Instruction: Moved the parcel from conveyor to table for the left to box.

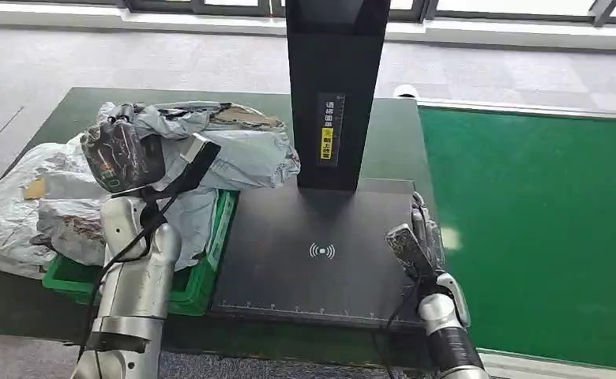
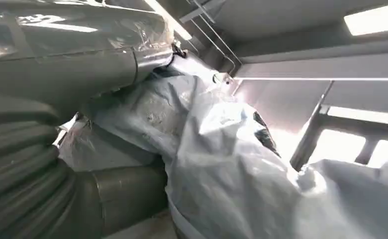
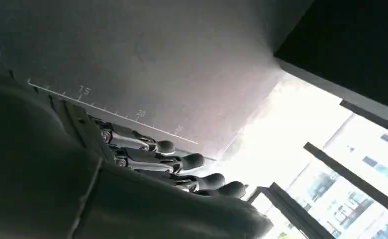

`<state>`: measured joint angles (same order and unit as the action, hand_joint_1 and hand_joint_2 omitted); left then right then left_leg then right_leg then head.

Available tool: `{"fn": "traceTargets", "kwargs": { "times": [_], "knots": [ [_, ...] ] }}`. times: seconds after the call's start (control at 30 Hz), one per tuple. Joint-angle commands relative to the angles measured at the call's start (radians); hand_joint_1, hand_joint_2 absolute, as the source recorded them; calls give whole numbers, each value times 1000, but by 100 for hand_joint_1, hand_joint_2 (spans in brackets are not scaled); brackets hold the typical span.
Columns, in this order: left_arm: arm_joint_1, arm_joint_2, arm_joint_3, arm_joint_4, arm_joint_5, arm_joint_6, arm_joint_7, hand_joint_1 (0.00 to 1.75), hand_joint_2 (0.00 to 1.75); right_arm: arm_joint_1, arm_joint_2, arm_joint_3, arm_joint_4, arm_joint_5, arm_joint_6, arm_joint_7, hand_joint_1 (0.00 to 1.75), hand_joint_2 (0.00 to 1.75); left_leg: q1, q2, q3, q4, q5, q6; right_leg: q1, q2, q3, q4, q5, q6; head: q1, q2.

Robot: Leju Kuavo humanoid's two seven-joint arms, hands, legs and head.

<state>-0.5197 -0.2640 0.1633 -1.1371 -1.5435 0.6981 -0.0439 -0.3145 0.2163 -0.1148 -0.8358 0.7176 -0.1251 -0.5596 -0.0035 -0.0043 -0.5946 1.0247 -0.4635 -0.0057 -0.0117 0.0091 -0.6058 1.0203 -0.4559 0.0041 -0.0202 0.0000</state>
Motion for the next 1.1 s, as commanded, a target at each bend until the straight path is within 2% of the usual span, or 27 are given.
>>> {"fn": "traceTargets", "kwargs": {
  "times": [0.03,0.1,0.2,0.27,0.4,0.5,0.57,0.67,0.7,0.73,1.03,1.07,1.1],
  "knots": [
    [-44,33,101,65,-13,0,15,175,175,-18,-2,-75,1,7,11,4,0,0,1,0,2,-2,1,-1,1,-1,2,-2,1,0,0,0],
    [-38,20,220,16,10,0,-41,175,175,-21,-1,-77,5,12,12,5,0,0,0,3,2,-2,0,-1,0,2,2,-2,1,0,0,0],
    [-38,16,307,-6,-2,0,-52,175,175,-23,-3,-78,10,15,12,5,0,0,1,5,3,-2,0,-1,1,3,2,-2,1,-1,0,0],
    [-31,29,345,-13,-12,0,-6,175,175,-22,-2,-80,7,14,16,4,0,0,1,5,3,-2,0,-1,1,3,2,-2,1,-1,0,0],
    [-52,13,525,-5,36,0,-59,175,175,-21,2,-83,-4,18,23,10,0,0,1,5,4,-3,0,-1,1,3,2,-2,1,-1,0,0],
    [-78,-10,666,-9,73,0,-150,175,175,-17,3,-92,-18,20,27,17,0,0,0,3,1,-1,0,-1,1,2,0,0,1,0,0,0],
    [-82,-15,691,-13,81,0,-174,175,175,-16,3,-94,-19,20,28,18,0,0,1,3,1,-1,0,-1,1,2,1,-1,0,0,0,0],
    [-127,-52,864,-31,131,0,-330,175,175,-15,0,-103,-18,24,29,20,0,0,1,1,1,-1,0,-1,1,0,0,0,0,0,0,0],
    [-156,-66,953,-32,149,0,-417,175,175,-14,0,-106,-17,25,28,20,0,0,1,2,1,-1,0,-1,1,1,1,-1,0,0,0,0],
    [-166,-72,983,-31,157,0,-447,175,175,-13,0,-108,-17,25,26,19,0,0,1,2,1,0,0,-1,1,1,1,0,0,0,0,0],
    [-192,-74,1006,-2,129,0,-474,175,175,-2,-2,-115,-24,26,22,20,0,0,1,-1,0,0,0,-1,1,-2,1,0,0,0,0,0],
    [-120,-59,980,6,208,0,-514,175,175,-1,-1,-122,-26,28,24,19,0,0,1,-2,2,-2,1,-1,1,-3,3,-2,0,0,0,0],
    [-173,-68,921,43,73,0,-392,175,175,9,-6,-122,-31,27,23,12,0,0,0,0,2,-2,0,0,0,-1,1,-1,0,0,0,0]
  ]
}}
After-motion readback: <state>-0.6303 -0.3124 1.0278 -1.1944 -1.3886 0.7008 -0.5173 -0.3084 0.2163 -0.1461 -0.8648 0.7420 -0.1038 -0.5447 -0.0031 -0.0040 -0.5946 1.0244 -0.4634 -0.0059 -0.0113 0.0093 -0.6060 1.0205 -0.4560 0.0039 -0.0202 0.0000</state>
